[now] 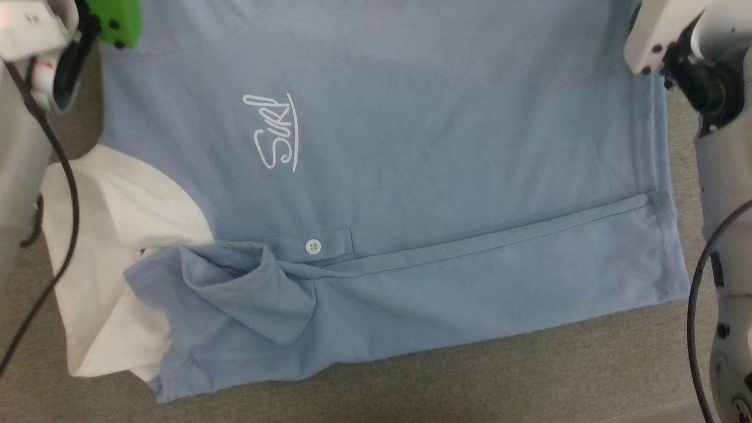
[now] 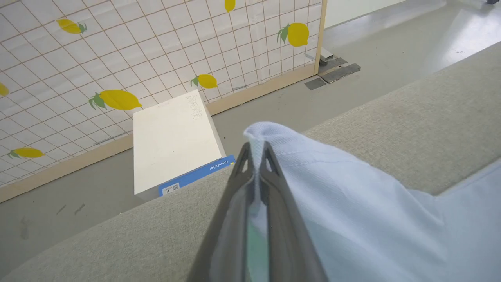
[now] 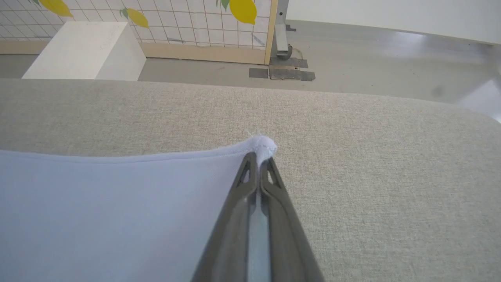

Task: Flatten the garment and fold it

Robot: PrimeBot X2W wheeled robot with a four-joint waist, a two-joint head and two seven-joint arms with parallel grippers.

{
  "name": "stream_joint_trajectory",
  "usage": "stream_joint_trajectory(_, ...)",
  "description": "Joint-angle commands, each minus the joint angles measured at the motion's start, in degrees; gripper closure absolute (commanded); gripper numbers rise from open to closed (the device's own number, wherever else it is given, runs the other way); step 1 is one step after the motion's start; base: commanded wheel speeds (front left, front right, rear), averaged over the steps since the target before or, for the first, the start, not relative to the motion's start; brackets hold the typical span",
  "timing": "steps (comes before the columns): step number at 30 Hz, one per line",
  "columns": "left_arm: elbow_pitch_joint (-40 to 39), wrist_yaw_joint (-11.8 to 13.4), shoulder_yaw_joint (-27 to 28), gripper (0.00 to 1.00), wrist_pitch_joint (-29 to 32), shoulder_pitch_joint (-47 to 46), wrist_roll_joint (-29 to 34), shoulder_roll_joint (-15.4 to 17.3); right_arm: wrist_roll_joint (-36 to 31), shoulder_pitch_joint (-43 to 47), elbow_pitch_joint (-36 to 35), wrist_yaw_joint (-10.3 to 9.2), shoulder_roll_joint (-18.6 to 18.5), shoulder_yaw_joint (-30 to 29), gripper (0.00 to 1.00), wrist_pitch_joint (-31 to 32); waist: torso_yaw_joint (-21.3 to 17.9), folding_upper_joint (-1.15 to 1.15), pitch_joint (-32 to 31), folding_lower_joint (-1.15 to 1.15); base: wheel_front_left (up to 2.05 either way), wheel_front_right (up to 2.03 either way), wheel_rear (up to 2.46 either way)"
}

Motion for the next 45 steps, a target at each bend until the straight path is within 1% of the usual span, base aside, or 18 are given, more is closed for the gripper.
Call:
stream_joint_trajectory(1,-0.2,-0.3,0.2,1.0,-1.7,2.5,-0.7,-0.2,0.9,2.0,-0.7,-0.09,-0.9,0.9,1.0,-2.1,1.1,0.0,-4.3,0.0,0.0,0.0,0.0)
stream_joint_trajectory(5,-2.5,-0.7,0.3,1.0,-5.8,8.9,-2.6,-0.4,3.4,7.4,-2.3,-0.09,-3.1,2.9,1.0,-7.7,2.3,0.0,-9.2,0.0,0.0,0.0,0.0)
stream_joint_trajectory(8,-5.5,-0.6,1.1,1.0,-8.4,14.5,-5.4,-0.7,4.7,11.9,-4.1,-0.09,-5.0,4.3,1.0,-11.3,3.3,0.0,-12.4,0.0,0.0,0.0,0.0)
stream_joint_trajectory(12,-10.5,0.7,2.2,1.0,-11.4,22.9,-8.0,0.3,6.3,18.3,-6.7,-0.09,-6.7,5.1,1.0,-15.3,4.5,0.0,-16.2,0.0,0.0,0.0,0.0)
stream_joint_trajectory(17,-17.6,3.7,3.5,1.0,-13.6,34.6,-11.6,2.3,8.1,25.8,-9.1,-0.09,-8.3,5.1,1.0,-17.3,5.8,0.0,-19.7,0.0,0.0,0.0,0.0)
stream_joint_trajectory(22,-23.7,6.6,4.1,1.0,-14.1,45.5,-15.4,3.7,8.9,31.2,-10.1,-0.09,-9.7,4.8,1.0,-16.0,6.9,0.0,-20.8,0.0,0.0,0.0,0.0)
stream_joint_trajectory(25,-26.2,7.5,4.2,1.0,-14.8,51.0,-17.6,3.8,8.4,33.3,-10.3,-0.09,-10.9,5.2,1.0,-14.5,7.6,0.0,-21.0,0.0,0.0,0.0,0.0)
stream_joint_trajectory(28,-27.4,7.8,3.7,1.0,-15.2,55.3,-19.3,3.6,7.5,34.9,-9.5,-0.09,-12.3,6.3,1.0,-12.0,8.3,0.0,-21.1,0.0,0.0,0.0,0.0)
stream_joint_trajectory(30,-27.4,7.5,3.0,1.0,-15.1,57.3,-20.3,3.2,6.9,35.7,-8.7,-0.09,-13.2,7.7,1.0,-10.1,8.6,0.0,-21.2,0.0,0.0,0.0,0.0)
stream_joint_trajectory(34,-26.0,6.2,1.2,1.0,-14.3,59.9,-21.7,2.3,5.9,36.7,-6.1,-0.09,-14.6,10.3,1.0,-6.1,9.3,0.0,-21.5,0.0,0.0,0.0,0.0)
stream_joint_trajectory(38,-23.6,4.5,-1.0,1.0,-12.9,61.1,-22.8,1.2,6.0,37.3,-3.3,-0.09,-14.7,12.0,1.0,-2.9,9.8,0.0,-21.8,0.0,0.0,0.0,0.0)
stream_joint_trajectory(41,-21.3,3.9,-2.2,1.0,-12.4,61.4,-22.7,0.6,6.4,37.5,-1.5,-0.09,-14.8,12.9,1.0,-1.2,10.0,0.0,-22.3,0.0,0.0,0.0,0.0)
stream_joint_trajectory(42,-20.7,3.8,-2.5,1.0,-12.3,61.4,-22.6,0.3,6.8,37.5,-1.1,-0.09,-14.7,12.8,0.98,-0.8,10.0,0.0,-22.5,0.0,0.0,0.0,0.0)
stream_joint_trajectory(43,-20.1,3.7,-2.7,1.0,-12.3,61.4,-22.7,0.0,7.1,37.6,-0.9,-0.09,-14.5,12.7,0.73,-0.4,10.0,0.0,-22.7,0.0,0.0,0.0,0.0)
stream_joint_trajectory(44,-19.5,3.7,-2.8,0.81,-12.4,61.5,-22.7,-0.3,7.3,37.9,-0.8,-0.09,-14.5,12.6,0.51,0.0,10.1,0.0,-23.1,0.0,0.0,0.0,0.0)
stream_joint_trajectory(45,-19.2,3.9,-3.0,0.18,-12.5,61.4,-22.5,-0.4,7.5,38.1,-0.8,-0.09,-14.5,12.2,0.0,0.2,10.2,0.0,-23.3,0.0,0.0,0.0,0.0)
